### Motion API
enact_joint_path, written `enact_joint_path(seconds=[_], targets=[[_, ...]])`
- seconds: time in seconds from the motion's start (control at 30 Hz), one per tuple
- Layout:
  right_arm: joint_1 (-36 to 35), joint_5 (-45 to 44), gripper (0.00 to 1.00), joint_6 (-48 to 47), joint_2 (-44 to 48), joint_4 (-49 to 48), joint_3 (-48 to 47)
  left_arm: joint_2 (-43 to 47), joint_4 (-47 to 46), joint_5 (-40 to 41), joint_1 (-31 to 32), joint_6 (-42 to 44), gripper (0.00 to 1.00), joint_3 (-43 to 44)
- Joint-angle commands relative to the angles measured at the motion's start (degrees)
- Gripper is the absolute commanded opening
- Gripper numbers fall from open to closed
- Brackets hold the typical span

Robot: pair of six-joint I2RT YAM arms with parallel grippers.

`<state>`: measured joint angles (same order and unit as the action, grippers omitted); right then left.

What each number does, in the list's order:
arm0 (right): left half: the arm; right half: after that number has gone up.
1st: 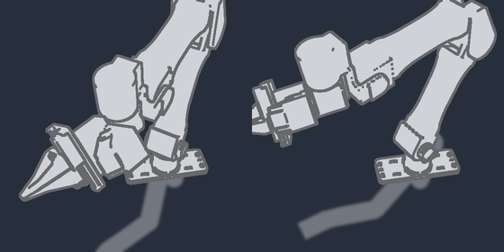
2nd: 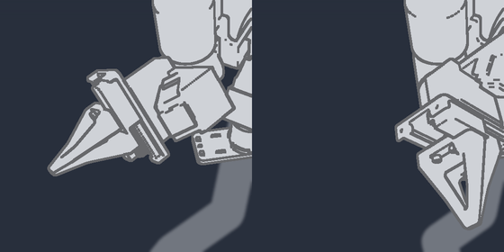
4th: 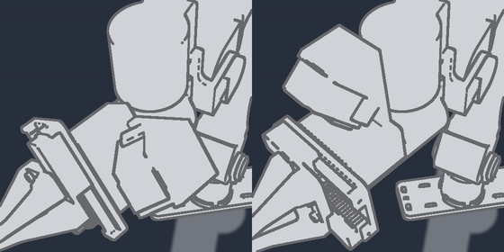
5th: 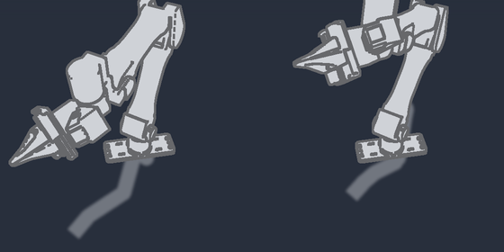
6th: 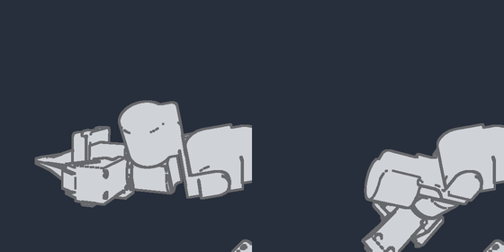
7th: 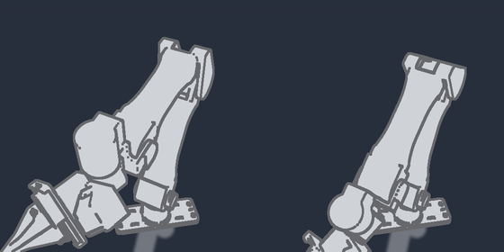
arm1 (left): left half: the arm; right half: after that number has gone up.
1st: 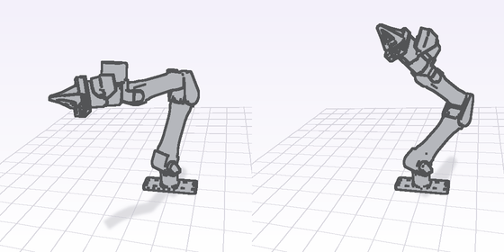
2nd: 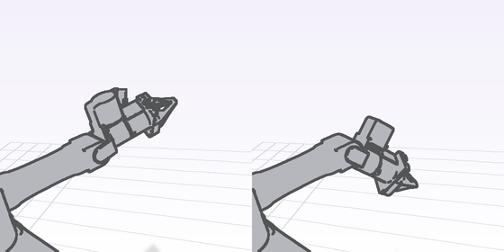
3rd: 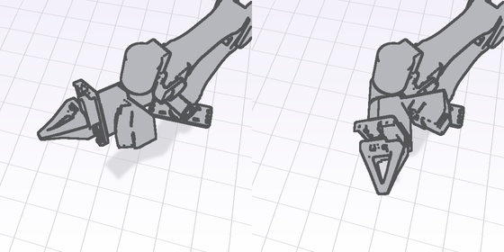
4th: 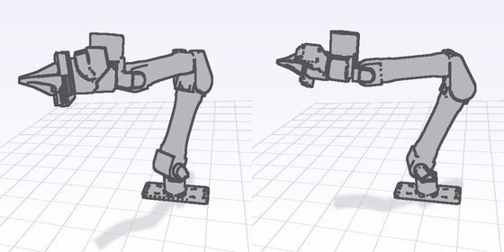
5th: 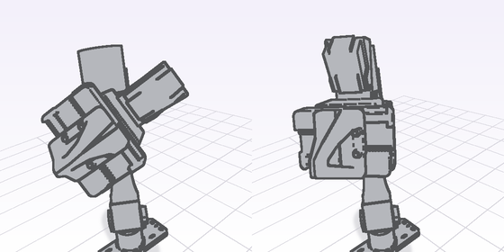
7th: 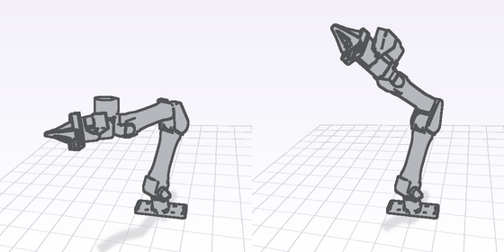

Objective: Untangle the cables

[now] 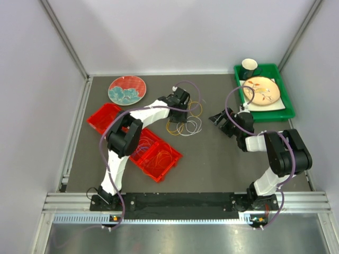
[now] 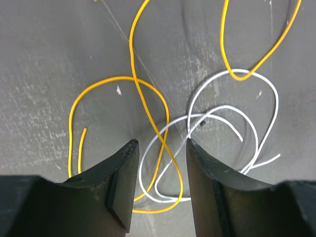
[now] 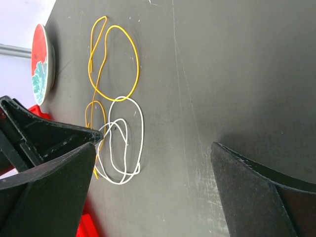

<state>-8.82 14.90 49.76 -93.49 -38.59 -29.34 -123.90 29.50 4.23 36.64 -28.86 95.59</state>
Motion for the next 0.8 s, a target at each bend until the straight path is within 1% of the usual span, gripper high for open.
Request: enact_joint_path(seconds=[0.0, 0.2, 0.43, 0.7, 0.77], targets=[[0.6, 0.0, 0.99, 0.3, -1.2, -2.4, -1.5, -1.1, -3.0, 2.5, 0.1, -0.2, 0.47, 3.8], [0.6, 0.3, 0.99, 0.3, -1.5, -2.3, -1.9, -2.8, -2.8, 3.7, 0.0, 0.3, 0.44, 5.8], [0.6, 0.0, 0.99, 0.4, -1.5, -2.8, -1.8, -5.2, -1.6, 5.6, 0.0, 0.6, 0.37, 8.0], [0.8, 0.5, 0.99, 0.4, -1.7, -2.7, -1.8, -8.2, 0.2, 7.5, 0.0, 0.1, 0.25, 10.4], [0.9, 0.7, 0.99, 0.7, -1.7, -2.9, -1.6, -8.5, 0.8, 7.8, 0.2, -0.1, 0.21, 10.4]])
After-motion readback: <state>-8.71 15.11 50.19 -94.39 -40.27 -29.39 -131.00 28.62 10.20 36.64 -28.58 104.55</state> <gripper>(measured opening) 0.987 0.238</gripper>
